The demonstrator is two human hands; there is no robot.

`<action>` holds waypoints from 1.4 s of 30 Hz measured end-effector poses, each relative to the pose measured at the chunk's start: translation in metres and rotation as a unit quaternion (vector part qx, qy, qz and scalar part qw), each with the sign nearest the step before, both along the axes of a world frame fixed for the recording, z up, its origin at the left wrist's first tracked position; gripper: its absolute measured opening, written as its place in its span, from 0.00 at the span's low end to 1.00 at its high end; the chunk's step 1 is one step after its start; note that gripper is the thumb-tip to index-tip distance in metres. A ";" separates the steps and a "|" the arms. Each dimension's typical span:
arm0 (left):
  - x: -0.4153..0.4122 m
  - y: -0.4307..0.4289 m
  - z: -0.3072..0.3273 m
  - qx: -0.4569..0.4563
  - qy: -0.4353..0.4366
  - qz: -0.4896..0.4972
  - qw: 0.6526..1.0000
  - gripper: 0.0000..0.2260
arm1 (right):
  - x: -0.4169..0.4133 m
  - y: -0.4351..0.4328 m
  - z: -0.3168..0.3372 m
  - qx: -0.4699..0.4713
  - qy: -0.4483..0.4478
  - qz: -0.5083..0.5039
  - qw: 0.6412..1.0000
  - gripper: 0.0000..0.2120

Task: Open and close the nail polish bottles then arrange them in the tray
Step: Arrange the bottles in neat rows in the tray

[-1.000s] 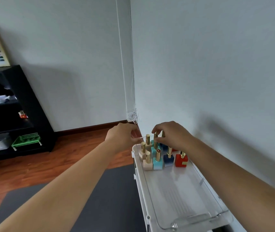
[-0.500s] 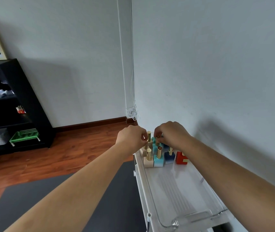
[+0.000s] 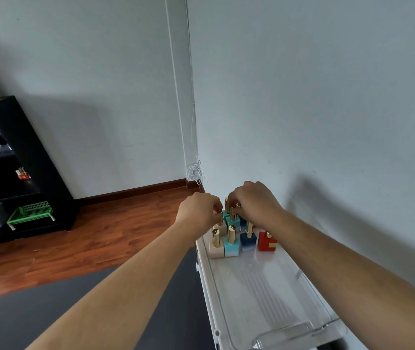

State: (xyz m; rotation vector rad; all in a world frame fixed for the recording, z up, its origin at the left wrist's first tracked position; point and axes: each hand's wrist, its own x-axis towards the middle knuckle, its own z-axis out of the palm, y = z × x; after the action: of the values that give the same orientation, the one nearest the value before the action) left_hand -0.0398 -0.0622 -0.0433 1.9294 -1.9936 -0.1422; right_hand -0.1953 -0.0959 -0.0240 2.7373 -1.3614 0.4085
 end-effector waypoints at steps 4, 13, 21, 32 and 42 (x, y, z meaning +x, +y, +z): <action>0.000 -0.002 -0.004 -0.002 0.010 0.004 1.000 0.08 | -0.001 -0.002 -0.004 -0.010 -0.015 0.006 1.000 0.09; 0.007 0.006 0.003 -0.062 -0.006 -0.001 0.998 0.09 | -0.013 -0.002 0.003 0.005 -0.103 -0.002 0.995 0.11; -0.009 0.017 0.039 -0.066 0.020 -0.079 0.995 0.06 | -0.068 0.014 0.025 0.062 -0.154 -0.023 0.986 0.10; -0.060 0.019 0.028 0.060 -0.073 -0.115 0.989 0.13 | -0.095 0.036 0.004 0.137 -0.089 -0.046 0.985 0.12; -0.061 0.013 0.026 0.042 -0.073 -0.090 0.992 0.08 | -0.081 0.031 -0.008 0.137 -0.125 -0.066 0.980 0.13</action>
State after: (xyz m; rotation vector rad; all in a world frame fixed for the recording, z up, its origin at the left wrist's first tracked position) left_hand -0.1003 -0.0497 -0.0173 1.8546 -2.2922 -0.1370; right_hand -0.2767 -0.0653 -0.0322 2.8615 -1.7744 0.6152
